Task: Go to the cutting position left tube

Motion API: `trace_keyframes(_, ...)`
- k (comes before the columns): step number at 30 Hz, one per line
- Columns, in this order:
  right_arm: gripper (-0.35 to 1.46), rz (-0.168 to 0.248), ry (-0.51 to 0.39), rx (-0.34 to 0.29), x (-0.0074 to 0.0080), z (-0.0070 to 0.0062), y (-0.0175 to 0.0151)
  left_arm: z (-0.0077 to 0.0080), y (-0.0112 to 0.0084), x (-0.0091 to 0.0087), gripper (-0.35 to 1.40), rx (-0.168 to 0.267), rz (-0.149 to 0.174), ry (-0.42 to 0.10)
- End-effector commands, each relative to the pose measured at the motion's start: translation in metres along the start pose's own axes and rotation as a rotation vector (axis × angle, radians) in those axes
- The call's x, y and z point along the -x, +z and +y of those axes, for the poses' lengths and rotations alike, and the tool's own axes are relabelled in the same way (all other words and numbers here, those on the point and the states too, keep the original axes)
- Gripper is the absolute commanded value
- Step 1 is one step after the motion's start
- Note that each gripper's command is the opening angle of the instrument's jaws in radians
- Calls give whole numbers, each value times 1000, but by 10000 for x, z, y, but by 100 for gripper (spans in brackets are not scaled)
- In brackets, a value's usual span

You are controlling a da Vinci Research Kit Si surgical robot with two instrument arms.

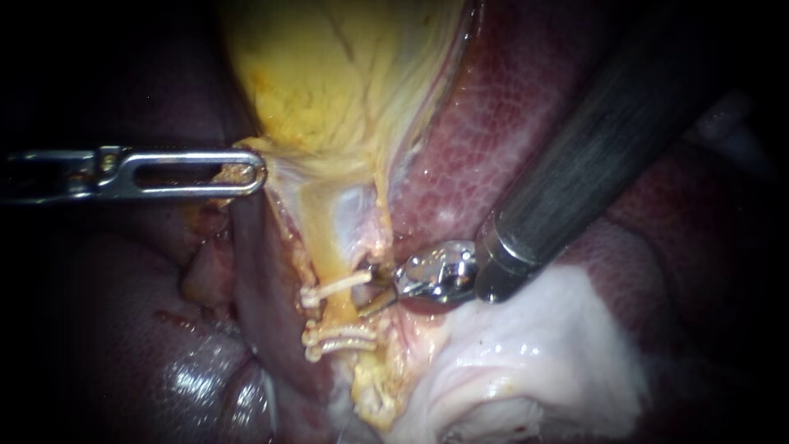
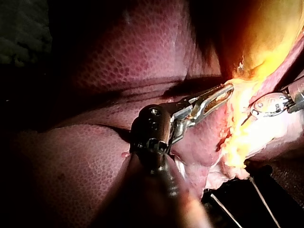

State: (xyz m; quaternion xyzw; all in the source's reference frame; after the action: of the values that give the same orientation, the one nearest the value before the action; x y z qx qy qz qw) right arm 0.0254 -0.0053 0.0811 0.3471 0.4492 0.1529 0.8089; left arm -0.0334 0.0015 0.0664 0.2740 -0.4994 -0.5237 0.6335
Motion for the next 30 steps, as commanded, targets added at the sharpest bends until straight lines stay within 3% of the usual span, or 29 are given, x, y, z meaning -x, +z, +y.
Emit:
trace_keyframes(1, 106, 1, 1, 0, 0, 0, -1, 0, 0, 0, -35, 0, 0, 0)
trace_keyframes(9, 110, 1, 1, -4, 1, -1, -9, -1, -1, 0, -35, 0, 0, 0)
trace_keyframes(23, 105, 7, 7, -35, -2, -3, -69, -1, -2, 0, -35, 0, 0, -1)
trace_keyframes(30, 113, 30, 7, -42, -6, -7, -67, -1, -2, 0, -35, 0, 0, -1)
